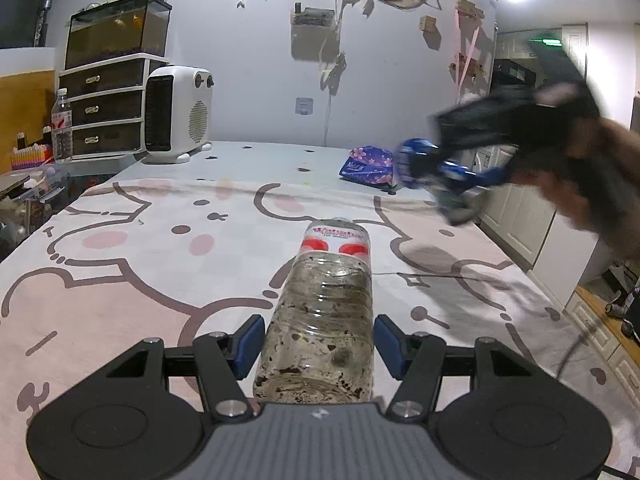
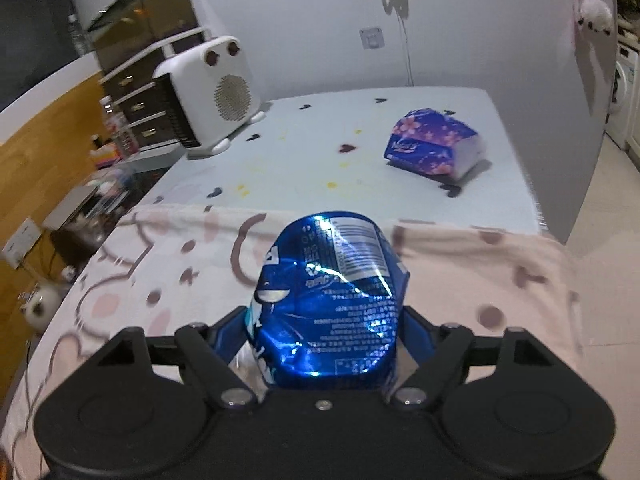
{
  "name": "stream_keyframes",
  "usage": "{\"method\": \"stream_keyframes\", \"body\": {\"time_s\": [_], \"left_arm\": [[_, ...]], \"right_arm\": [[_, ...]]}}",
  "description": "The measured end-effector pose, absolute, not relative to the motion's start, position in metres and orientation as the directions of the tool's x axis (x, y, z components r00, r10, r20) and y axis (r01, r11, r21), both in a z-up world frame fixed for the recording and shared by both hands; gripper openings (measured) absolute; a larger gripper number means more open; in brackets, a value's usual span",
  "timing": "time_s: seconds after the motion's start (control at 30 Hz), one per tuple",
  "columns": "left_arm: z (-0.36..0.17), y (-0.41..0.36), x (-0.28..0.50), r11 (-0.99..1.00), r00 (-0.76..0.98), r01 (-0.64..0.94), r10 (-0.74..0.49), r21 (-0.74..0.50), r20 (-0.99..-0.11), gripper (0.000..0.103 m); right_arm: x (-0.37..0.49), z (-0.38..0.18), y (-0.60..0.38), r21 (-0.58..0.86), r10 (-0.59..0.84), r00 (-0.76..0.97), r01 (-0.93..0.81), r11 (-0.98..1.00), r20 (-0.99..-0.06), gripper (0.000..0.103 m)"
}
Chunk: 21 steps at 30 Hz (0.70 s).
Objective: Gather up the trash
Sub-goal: 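Carry the water bottle and blue can with both tools over the yellow bin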
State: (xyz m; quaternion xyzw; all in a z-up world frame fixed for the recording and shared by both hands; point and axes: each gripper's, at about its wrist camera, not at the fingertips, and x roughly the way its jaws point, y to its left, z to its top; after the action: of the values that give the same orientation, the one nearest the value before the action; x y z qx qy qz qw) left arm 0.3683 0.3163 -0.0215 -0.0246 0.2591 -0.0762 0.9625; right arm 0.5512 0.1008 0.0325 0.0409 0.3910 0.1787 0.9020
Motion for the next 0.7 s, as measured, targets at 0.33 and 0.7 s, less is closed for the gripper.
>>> {"method": "stream_keyframes", "body": {"time_s": [0.33, 0.7], "left_arm": [[-0.020, 0.301, 0.361, 0.994, 0.857, 0.110, -0.099, -0.007, -0.505, 0.060], [-0.016, 0.276, 0.305, 0.997, 0.847, 0.075, -0.056, 0.015, -0.529, 0.060]], "right_arm": [[0.414, 0.023, 0.043, 0.180, 0.414, 0.540, -0.433, 0.883, -0.733, 0.079], [0.336, 0.022, -0.001, 0.199, 0.435, 0.523, -0.446, 0.872, -0.733, 0.078]]}}
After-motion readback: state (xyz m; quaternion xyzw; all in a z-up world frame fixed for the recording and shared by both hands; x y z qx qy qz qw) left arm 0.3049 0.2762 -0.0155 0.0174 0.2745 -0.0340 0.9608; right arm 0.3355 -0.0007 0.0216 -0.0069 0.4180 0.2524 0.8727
